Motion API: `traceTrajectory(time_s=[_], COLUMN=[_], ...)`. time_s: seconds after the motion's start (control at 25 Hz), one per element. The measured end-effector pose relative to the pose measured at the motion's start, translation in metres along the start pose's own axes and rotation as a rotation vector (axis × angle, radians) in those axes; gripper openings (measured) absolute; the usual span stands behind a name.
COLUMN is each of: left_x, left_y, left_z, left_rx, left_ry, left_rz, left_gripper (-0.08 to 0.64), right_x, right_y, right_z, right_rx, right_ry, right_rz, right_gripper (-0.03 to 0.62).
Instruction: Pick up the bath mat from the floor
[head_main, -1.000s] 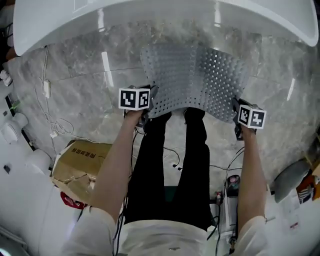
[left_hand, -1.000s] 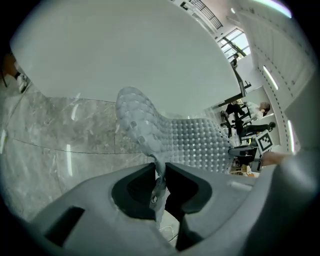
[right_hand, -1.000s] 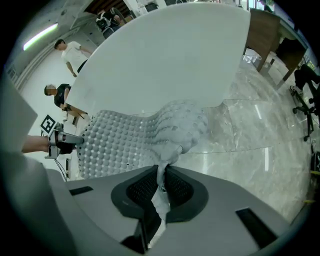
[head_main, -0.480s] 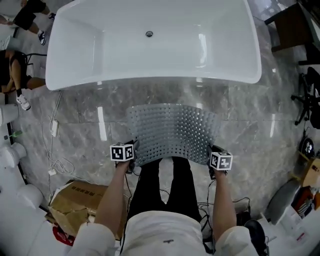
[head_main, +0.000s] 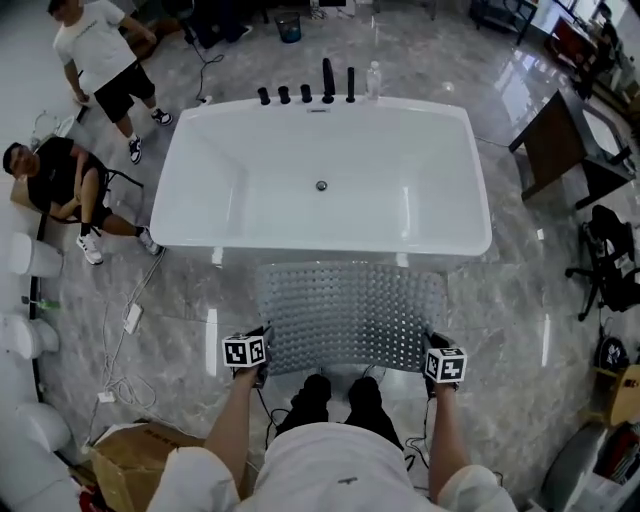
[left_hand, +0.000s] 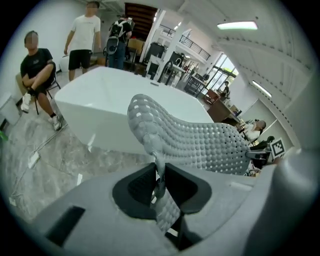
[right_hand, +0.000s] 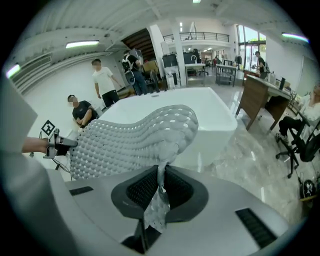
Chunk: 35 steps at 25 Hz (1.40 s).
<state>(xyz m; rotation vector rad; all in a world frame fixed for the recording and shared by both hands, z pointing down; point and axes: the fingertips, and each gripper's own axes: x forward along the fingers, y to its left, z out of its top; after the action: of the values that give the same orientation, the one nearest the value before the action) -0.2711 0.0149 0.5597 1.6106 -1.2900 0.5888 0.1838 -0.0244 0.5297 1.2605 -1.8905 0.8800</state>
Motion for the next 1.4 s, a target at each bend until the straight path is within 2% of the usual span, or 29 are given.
traceTrajectory(time_s=[0.2, 0.48, 0.68, 0.92, 1.2, 1.4], left_x=[-0.043, -0.121, -0.191, -0.275, -0.367, -0.42], left_y=[-0.009, -0.02, -0.038, -0.074, -0.109, -0.126], left_z=[0.06, 0.168, 0.247, 0.323, 0.386, 0.396], left_rx=[0.013, 0.109, 0.162, 0.236, 0.325, 0.348], left_ry=[-0.187, -0.452, -0.639, -0.843, -1.026, -1.125], left_rz=[0.0, 0.002, -0.02, -0.05, -0.082, -0.093], left_gripper=[0.06, 0.058, 0.057, 0.055, 0.054, 0.052], right_x=[-0.035, -0.097, -0.156, -0.231, -0.311, -0.364], right_y=[0.007, 0.029, 0.04, 0.049, 0.063, 0.072], right_z=[0.078, 0.195, 0.269, 0.349, 0.415, 0.431], right_rx=[-0.082, -0.168, -0.191, -0.224, -0.255, -0.257], right_ry=[-0.159, -0.412, -0.596, -0.813, -1.004, -1.111], right_rz=[-0.014, -0.034, -0.038, -0.043, -0.06, -0.058], right_gripper=[0.04, 0.04, 0.04, 0.04, 0.04, 0.04])
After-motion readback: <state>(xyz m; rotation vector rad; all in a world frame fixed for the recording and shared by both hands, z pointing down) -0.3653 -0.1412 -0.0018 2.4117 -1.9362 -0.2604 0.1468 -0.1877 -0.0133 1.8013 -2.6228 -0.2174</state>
